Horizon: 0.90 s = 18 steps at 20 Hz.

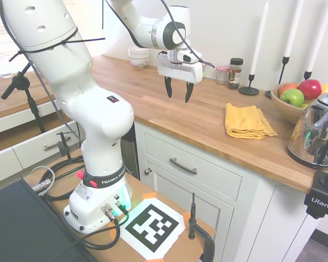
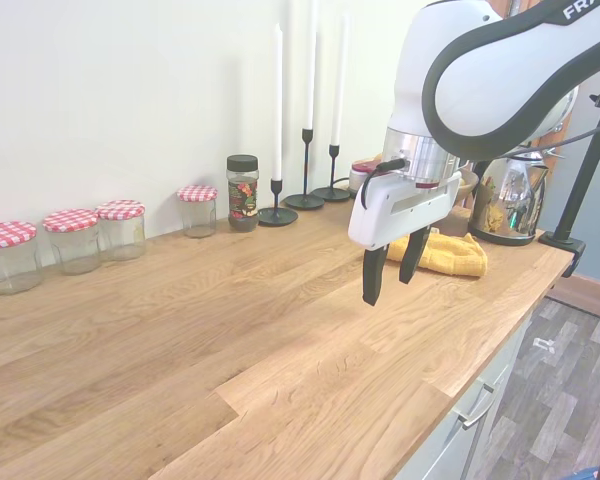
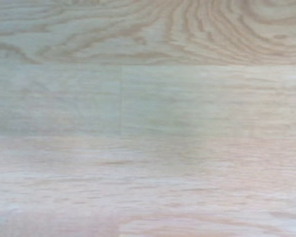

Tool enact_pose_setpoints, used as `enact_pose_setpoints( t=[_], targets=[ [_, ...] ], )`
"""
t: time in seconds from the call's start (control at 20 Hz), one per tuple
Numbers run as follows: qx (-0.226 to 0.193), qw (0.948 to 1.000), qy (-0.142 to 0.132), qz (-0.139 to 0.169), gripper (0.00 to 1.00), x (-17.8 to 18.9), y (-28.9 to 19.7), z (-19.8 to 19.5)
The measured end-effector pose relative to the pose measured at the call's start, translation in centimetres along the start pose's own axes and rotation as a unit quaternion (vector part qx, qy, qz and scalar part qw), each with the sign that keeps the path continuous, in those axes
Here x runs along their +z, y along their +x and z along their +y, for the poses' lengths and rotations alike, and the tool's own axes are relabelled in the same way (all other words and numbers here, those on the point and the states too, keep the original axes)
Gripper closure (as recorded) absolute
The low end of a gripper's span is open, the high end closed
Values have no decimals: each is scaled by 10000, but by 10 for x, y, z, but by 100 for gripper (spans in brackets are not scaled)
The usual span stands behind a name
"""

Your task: Wipe the counter

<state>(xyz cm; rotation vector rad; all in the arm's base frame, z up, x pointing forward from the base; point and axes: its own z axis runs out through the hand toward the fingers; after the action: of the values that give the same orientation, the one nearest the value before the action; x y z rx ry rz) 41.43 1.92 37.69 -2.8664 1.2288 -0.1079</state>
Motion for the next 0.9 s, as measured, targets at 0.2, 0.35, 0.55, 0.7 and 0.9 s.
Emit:
enact_pose_setpoints(
  t=[0.2,0.35,0.55,0.7,0.9],
  targets=[
    [54,10000,-43,-24,0,8,5,0],
    [195,9998,-25,11,0,18,21,5],
    [423,9989,5,189,0,24,54,20],
    [505,9978,-72,429,0,28,77,38],
    [770,9952,-126,588,0,29,106,66]
  ],
)
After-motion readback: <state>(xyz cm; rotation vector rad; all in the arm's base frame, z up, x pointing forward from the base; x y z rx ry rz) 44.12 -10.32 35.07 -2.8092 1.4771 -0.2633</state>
